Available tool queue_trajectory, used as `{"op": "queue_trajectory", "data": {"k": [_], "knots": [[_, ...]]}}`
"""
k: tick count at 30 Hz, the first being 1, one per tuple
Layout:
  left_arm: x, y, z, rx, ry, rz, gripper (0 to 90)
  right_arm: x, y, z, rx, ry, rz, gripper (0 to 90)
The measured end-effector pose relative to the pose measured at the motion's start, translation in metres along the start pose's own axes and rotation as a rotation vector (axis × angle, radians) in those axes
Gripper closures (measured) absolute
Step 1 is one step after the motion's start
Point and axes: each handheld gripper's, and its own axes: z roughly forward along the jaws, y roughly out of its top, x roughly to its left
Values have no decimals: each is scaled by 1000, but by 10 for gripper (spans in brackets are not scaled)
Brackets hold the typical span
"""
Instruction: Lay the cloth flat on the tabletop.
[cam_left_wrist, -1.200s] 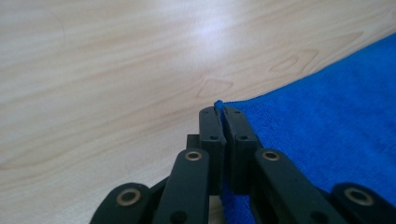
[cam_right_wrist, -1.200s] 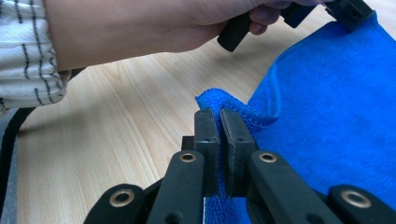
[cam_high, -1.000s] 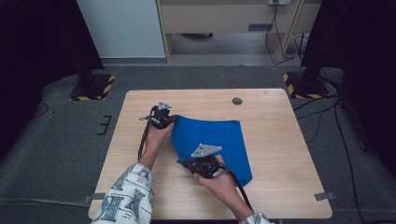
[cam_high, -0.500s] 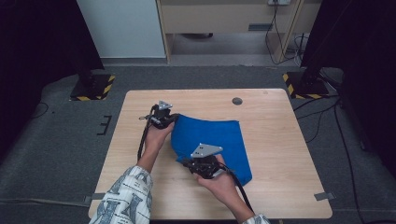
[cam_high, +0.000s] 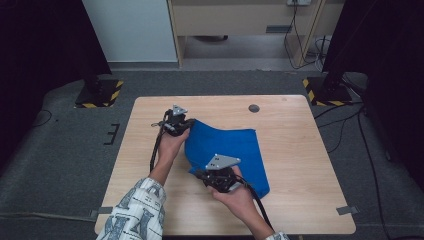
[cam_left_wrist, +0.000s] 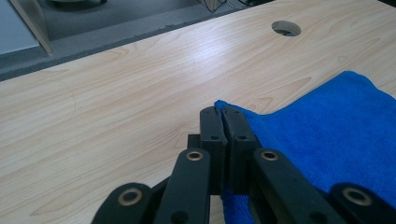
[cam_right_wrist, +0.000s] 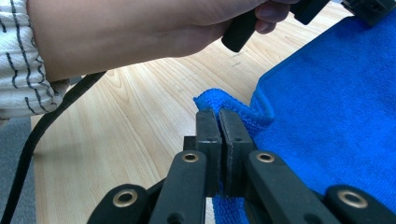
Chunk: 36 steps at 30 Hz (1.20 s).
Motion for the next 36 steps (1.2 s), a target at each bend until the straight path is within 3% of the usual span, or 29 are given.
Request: {"op": "queue_trajectory", "data": {"k": [6,10,14,17,22,36], "knots": [[-2,9,-1,-10,-3,5,875,3,0,-4,-14,-7,0,879],[3,12,-1,7,-3,10,874,4,2,-5,-18,-2,-7,879],[15,16,-2,6,-9,-16,874,4,5,-5,-29,-8,-4,878],[23,13,-2,16,-5,-40,874,6,7,-4,-30,-2,-5,879],[31,8,-2,36,-5,-46,873,8,7,0,-26,-2,-6,878],[34,8,-3,23,-19,-44,874,15,8,7,-22,2,-5,878]]}}
